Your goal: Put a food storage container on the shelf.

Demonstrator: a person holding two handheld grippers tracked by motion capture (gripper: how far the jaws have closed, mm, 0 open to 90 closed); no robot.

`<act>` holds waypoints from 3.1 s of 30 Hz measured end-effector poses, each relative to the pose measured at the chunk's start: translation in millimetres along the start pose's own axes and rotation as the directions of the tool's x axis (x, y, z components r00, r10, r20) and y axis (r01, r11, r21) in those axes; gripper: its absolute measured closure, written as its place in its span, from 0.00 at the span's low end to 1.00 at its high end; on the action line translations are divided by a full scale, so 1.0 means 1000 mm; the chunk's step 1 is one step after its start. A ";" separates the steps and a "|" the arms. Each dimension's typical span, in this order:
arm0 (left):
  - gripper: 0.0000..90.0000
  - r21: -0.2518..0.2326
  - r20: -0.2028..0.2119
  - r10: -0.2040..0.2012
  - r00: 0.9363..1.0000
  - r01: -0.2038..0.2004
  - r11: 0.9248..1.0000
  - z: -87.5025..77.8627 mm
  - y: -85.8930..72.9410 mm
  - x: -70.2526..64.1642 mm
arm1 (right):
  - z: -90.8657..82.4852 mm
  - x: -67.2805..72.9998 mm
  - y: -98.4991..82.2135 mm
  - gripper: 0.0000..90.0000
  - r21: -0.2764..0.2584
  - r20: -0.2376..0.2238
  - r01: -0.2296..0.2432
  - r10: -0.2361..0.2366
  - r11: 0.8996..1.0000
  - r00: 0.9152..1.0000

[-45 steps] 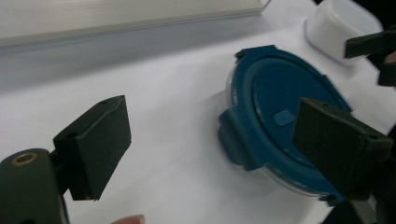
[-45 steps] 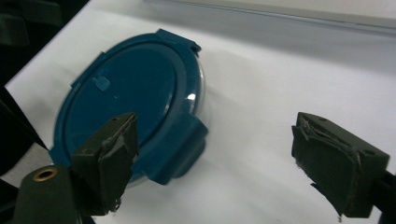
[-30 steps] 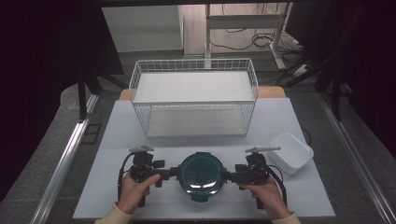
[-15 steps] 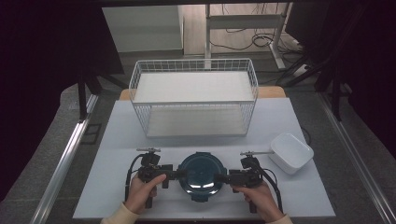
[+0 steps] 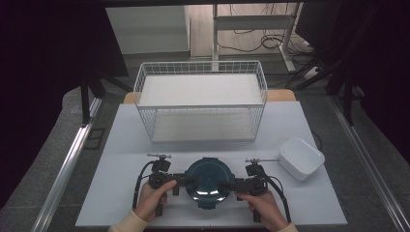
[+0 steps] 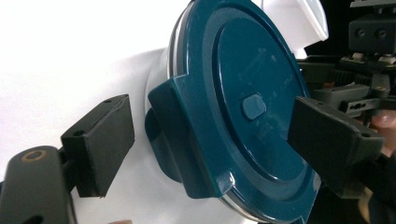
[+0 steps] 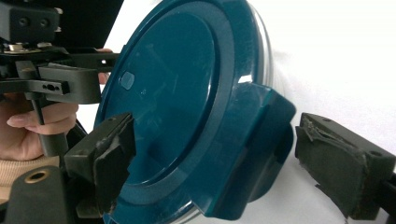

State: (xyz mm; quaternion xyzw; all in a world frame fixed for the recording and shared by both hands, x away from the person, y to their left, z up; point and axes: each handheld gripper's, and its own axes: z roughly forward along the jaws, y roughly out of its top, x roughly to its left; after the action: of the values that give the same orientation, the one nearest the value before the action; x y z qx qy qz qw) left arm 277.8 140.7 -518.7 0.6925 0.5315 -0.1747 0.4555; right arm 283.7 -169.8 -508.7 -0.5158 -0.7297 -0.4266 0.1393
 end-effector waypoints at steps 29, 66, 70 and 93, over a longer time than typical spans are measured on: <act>0.44 -0.044 -0.005 -0.021 1.000 0.021 0.999 -0.013 -0.006 -0.016 | -0.016 0.004 0.001 0.44 -0.081 -0.040 -0.033 0.029 0.996 0.999; 0.45 -0.113 -0.011 0.085 0.996 -0.086 0.990 -0.040 0.017 -0.039 | -0.034 0.037 0.034 0.43 -0.133 -0.007 0.143 -0.146 0.981 0.989; 0.45 -0.121 -0.015 0.098 0.995 -0.099 0.988 -0.047 0.026 -0.044 | -0.037 0.043 0.043 0.43 -0.143 -0.006 0.158 -0.160 0.977 0.987; 0.44 -0.158 -0.035 0.144 0.989 -0.148 0.976 -0.087 0.084 -0.073 | -0.057 0.082 0.108 0.43 -0.171 -0.002 0.221 -0.224 0.960 0.975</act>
State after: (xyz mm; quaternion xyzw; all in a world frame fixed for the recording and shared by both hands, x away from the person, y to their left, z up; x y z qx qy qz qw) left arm 304.8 167.8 -382.7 0.6930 0.4967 -0.0894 0.5149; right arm 328.9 -150.4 -370.4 -0.4360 -0.7425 -0.5057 0.0537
